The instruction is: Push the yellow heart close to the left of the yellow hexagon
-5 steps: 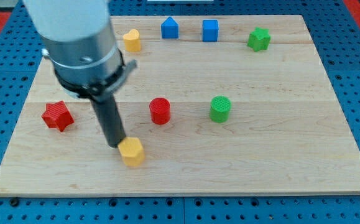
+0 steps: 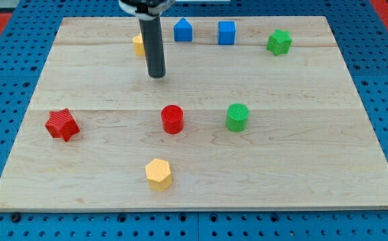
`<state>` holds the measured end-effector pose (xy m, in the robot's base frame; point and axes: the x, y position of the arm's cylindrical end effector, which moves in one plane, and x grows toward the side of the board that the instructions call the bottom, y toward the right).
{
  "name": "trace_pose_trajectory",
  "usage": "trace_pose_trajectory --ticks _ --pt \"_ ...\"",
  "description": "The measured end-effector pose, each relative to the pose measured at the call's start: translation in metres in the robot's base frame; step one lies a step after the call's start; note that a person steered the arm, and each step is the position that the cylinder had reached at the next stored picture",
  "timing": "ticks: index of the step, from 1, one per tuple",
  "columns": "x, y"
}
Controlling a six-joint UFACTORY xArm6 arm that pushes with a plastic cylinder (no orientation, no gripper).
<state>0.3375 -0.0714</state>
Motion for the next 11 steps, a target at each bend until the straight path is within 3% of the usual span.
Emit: trace_pose_trajectory --ticks 1,4,5,6,10,11 --pt "-0.036 0.028" --pt "-0.094 -0.033" --pt "-0.114 -0.086" --pt "-0.116 -0.114" --pt "-0.116 -0.111" --pt "-0.095 -0.099"
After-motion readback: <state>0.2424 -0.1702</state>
